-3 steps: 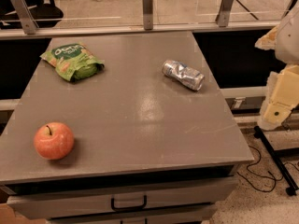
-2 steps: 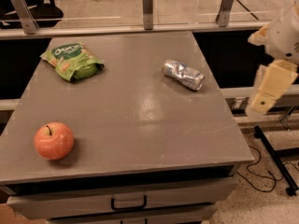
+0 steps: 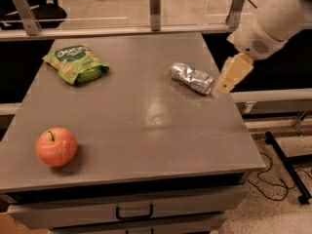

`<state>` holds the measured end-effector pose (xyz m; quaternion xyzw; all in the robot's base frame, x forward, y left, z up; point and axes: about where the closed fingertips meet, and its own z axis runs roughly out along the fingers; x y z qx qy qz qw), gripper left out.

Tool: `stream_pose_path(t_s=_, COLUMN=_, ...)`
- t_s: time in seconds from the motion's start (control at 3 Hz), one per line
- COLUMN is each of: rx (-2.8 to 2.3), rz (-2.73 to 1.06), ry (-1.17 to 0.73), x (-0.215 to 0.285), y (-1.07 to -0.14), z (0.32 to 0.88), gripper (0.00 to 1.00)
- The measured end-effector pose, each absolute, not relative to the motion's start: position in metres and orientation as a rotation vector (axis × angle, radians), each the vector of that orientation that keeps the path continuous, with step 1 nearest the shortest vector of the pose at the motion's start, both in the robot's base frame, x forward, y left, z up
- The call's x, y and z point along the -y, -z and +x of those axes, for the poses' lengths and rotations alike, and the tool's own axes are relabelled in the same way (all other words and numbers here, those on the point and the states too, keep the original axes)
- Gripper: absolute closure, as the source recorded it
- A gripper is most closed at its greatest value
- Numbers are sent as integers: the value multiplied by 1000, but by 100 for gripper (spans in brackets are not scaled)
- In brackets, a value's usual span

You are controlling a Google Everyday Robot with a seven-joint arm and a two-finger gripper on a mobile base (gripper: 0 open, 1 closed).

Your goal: Move redbull can near apple

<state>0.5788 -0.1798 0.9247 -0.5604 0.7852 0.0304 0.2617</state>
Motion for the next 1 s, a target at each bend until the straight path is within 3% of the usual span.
stream_pose_path(t_s=0.67, rx=-2240, rz=-1330, ry=-265, x=155, y=-858, z=633, gripper=0)
stream_pose_path(t_s=1.0, rx=-2278, rz=-1287, ry=-326, x=146, y=-842, z=642, gripper=17)
